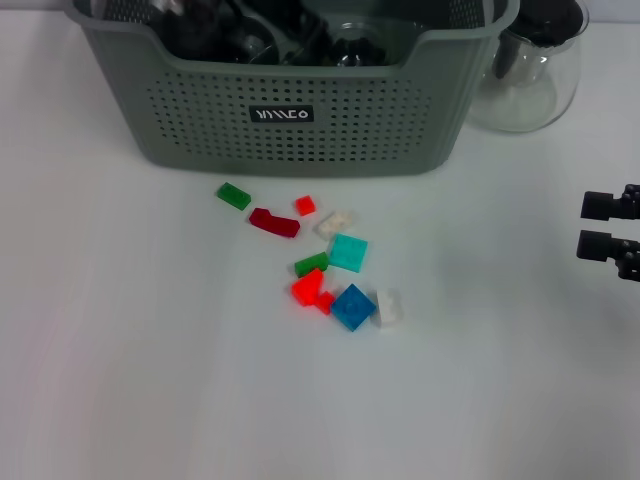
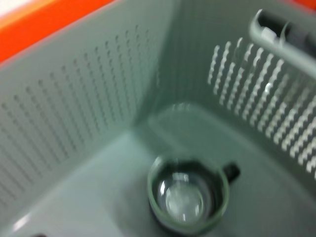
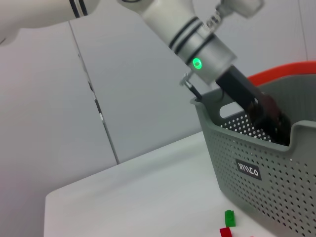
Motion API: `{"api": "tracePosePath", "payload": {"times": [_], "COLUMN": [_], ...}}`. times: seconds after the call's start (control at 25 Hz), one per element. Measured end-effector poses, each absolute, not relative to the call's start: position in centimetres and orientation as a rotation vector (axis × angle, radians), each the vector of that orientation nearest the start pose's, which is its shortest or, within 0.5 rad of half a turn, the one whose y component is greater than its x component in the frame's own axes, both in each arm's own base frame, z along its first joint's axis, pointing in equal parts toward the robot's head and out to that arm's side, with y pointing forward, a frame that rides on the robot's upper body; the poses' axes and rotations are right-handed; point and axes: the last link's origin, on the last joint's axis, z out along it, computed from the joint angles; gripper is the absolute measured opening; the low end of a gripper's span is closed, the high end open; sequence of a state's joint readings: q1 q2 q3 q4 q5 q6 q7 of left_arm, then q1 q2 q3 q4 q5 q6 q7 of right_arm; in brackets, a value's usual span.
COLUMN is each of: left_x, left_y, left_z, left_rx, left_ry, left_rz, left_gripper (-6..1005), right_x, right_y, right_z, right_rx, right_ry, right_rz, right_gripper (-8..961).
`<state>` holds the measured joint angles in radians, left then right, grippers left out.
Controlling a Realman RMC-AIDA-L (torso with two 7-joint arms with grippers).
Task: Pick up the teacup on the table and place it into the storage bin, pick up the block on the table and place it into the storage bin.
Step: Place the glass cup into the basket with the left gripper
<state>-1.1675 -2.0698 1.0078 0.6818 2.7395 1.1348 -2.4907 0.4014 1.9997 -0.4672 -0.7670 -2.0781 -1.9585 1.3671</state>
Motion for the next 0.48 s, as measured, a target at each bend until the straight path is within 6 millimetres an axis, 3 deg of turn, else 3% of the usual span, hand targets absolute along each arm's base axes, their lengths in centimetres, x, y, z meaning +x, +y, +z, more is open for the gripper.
{"api": "tracePosePath", "payload": {"times": [0.16, 0.32, 0.36, 0.4, 0.44, 0.48], "left_x": [-8.2, -7.5, -8.0, -8.0, -9.0, -11.2], "left_y": [45.5, 41.6, 40.2, 40.2, 38.5, 36.2], "left_z": [3.2, 8.7, 10.0, 10.0, 10.8, 11.6], "left_rx": [-2.541, -2.639, -2.676, -2.676, -2.734, -2.799], "left_ry": [-0.806, -0.652, -0.607, -0.607, -0.553, -0.491], "left_rz": [-0.201, -0.678, -0.798, -0.798, -0.919, -1.076], "left_gripper": [393, 456, 472, 488, 504, 520], "right_x": [29.7, 29.6, 29.6, 29.6, 29.6, 29.5], "right_y": [26.8, 26.8, 26.8, 26.9, 26.9, 26.9], "right_z": [7.2, 7.3, 7.3, 7.3, 7.3, 7.3], "right_rx": [-2.759, -2.757, -2.757, -2.758, -2.758, -2.759], "right_ry": [0.600, 0.597, 0.597, 0.596, 0.598, 0.598], "right_rz": [0.832, 0.833, 0.833, 0.833, 0.833, 0.834], "right_gripper": [505, 504, 504, 504, 504, 504]}}
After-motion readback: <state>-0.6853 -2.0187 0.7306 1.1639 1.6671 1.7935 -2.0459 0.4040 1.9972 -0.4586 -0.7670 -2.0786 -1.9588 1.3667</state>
